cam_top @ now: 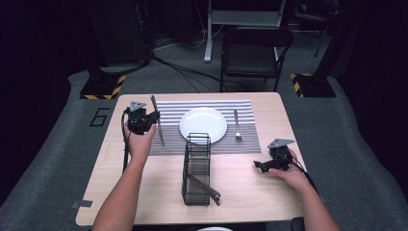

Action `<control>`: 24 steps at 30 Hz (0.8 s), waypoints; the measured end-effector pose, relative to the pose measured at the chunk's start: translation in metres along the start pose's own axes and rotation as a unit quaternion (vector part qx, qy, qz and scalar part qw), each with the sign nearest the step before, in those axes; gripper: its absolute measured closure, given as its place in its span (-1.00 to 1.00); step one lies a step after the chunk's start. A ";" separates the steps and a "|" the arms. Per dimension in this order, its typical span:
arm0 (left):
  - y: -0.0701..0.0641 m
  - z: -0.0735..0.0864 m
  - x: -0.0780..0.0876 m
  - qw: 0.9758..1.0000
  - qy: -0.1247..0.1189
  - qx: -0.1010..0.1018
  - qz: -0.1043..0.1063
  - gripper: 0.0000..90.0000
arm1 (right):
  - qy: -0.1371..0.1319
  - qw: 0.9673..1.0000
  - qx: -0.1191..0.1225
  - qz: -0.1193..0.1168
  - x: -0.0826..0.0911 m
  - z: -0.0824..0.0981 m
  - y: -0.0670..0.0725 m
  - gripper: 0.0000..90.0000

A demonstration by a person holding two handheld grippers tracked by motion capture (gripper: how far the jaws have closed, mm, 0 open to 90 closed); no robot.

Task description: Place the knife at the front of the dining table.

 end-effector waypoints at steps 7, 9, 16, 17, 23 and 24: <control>0.002 0.003 -0.006 1.000 -0.010 0.003 -0.003 0.85 | 0.000 1.000 0.000 0.000 0.000 0.000 0.000 -1.00; 0.002 0.002 -0.008 1.000 -0.009 0.001 -0.003 0.85 | 0.000 1.000 0.000 0.000 0.000 0.000 0.000 -1.00; 0.001 0.002 -0.016 1.000 -0.015 0.001 -0.006 0.85 | 0.000 1.000 0.000 0.000 0.000 0.000 0.000 -1.00; 0.001 0.002 -0.017 1.000 -0.015 0.004 -0.007 0.85 | 0.000 1.000 0.000 0.000 0.000 0.000 0.000 -1.00; 0.003 0.002 -0.023 1.000 -0.012 0.005 -0.010 0.85 | 0.000 1.000 0.000 0.000 0.000 0.000 0.000 -1.00; 0.003 0.002 -0.024 1.000 -0.015 0.007 -0.011 0.85 | 0.000 1.000 0.000 0.000 0.000 0.000 0.000 -1.00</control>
Point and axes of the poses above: each handheld gripper's, and its own axes: x roughly backward along the jaws, z roughly out of its underside, y roughly to its left, the point moved 2 cm from there along -x, roughly forward along the jaws, and after that the axes turned 14 degrees about -x, right-handed, at the moved point
